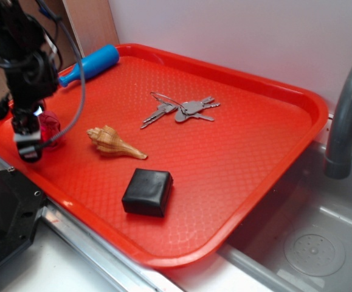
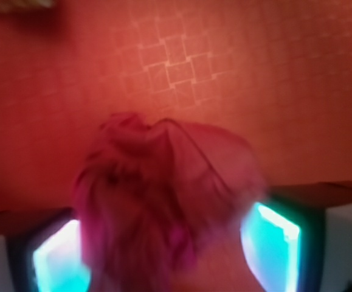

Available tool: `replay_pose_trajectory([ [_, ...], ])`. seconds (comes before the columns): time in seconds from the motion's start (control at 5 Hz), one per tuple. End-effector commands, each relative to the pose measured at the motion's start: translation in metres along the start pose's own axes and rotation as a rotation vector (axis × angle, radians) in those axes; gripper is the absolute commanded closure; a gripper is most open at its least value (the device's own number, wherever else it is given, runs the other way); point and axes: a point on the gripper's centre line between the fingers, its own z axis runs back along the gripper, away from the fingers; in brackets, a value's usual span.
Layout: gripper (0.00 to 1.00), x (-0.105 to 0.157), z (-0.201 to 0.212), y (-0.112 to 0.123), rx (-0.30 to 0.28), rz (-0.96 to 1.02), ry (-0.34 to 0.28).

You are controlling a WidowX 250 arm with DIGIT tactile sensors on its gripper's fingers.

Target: Grab the red paper.

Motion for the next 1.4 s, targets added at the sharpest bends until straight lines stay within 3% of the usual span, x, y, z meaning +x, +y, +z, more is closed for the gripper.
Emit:
replay_pose_trajectory([
  [0.0,1.0,-0.021,-0.009,-0.027,-0.005,0.013,-0.091],
  [0.2,1.0,-0.008,-0.004,-0.022,0.014,0.084,-0.085],
  [0.4,1.0,-0.005,0.026,-0.027,0.059,0.235,-0.149],
  [0.6,1.0,0.018,0.067,-0.028,0.044,0.304,-0.222],
  [1.0,1.0,0.085,0.131,-0.016,-0.005,0.435,-0.194],
  [1.2,1.0,0.102,0.147,-0.013,-0.008,0.493,-0.19],
])
